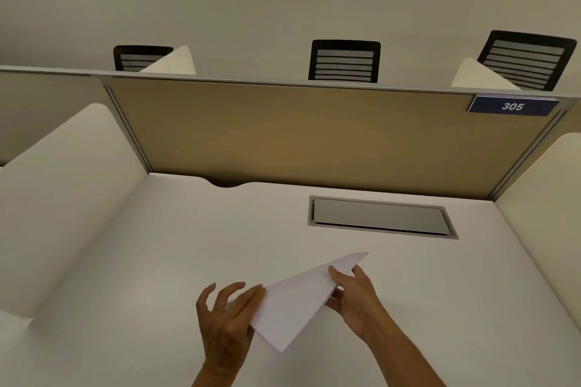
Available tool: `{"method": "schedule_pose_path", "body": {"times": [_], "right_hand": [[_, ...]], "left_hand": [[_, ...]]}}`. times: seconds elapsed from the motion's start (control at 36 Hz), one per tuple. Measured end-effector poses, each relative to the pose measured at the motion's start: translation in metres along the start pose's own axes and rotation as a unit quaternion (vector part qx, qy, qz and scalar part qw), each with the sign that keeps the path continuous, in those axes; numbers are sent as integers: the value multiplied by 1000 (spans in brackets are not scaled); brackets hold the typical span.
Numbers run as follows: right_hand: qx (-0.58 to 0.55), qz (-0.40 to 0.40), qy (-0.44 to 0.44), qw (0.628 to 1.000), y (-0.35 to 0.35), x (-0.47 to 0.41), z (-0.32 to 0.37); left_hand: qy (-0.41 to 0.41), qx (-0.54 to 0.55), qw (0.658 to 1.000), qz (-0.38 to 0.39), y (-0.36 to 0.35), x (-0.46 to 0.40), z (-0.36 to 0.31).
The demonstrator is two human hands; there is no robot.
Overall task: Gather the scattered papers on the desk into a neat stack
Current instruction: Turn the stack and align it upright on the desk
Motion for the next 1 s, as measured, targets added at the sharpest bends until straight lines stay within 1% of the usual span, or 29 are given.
{"method": "schedule_pose_path", "body": {"times": [0.08, 0.17, 0.28, 0.33, 0.36, 0.47, 0.53, 0.56, 0.58, 0.61, 0.64, 0.67, 0.69, 0.72, 0.75, 0.78, 0.83, 0.86, 0.89, 0.92, 0.97, 1.0], "right_hand": [[51, 3, 5, 999, -7, 4, 1], [85, 19, 26, 996, -15, 7, 5], [123, 63, 75, 988, -26, 13, 12], [144, 80, 94, 982, -31, 16, 16], [150, 86, 103, 979, -33, 17, 17], [167, 126, 137, 968, -43, 27, 26], [197, 144, 159, 957, -47, 31, 32], [219, 152, 173, 948, -49, 33, 35], [241, 163, 187, 938, -50, 35, 38], [263, 177, 202, 926, -53, 37, 40], [286, 193, 215, 914, -57, 40, 42], [316, 210, 230, 896, -61, 43, 44], [352, 230, 246, 873, -66, 48, 47], [400, 250, 269, 840, -69, 52, 49], [462, 268, 297, 791, -73, 56, 52], [526, 285, 333, 729, -76, 59, 53], [626, 313, 399, 592, -80, 64, 53], [652, 322, 424, 540, -84, 66, 52], [659, 334, 456, 496, -88, 70, 52], [654, 348, 493, 457, -91, 74, 52], [640, 379, 536, 399, -95, 80, 52], [637, 393, 549, 372, -96, 81, 51]], "left_hand": [[-19, -16, 1000, -5, 11, 11, 0], [-17, -18, 1000, 15, 16, 27, 4], [-13, 7, 1000, 28, 17, 41, 6], [-11, 39, 998, 41, 20, 43, 5], [-15, 56, 997, 60, 22, 43, 3], [-59, 108, 975, 185, 27, 44, -6], [-66, 115, 971, 201, 32, 40, -16], [-60, 126, 971, 195, 34, 38, -20], [-33, 156, 967, 197, 37, 36, -22], [11, 208, 954, 214, 37, 34, -22], [74, 272, 930, 235, 36, 30, -21], [160, 344, 889, 257, 36, 25, -20], [268, 417, 828, 262, 34, 18, -16], [388, 467, 752, 257, 29, 12, -10], [487, 506, 662, 263, 23, 8, -1], [548, 548, 573, 268, 18, 7, 8], [613, 618, 409, 274, 10, 3, 25], [620, 643, 352, 279, 11, 1, 37], [618, 667, 304, 283, 14, -3, 45], [611, 674, 293, 295, 20, -10, 52], [590, 712, 215, 316, 27, -21, 64], [578, 715, 210, 332, 30, -26, 72]]}}
Point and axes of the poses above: each hand's wrist, its own x-axis away from the middle knuckle, its own y-axis out of the back of the hand, z = x × y, the point moved 2 cm from there along -x, towards the middle knuckle, and after that the axes turned 9 degrees about y, right-handed, at the moved point
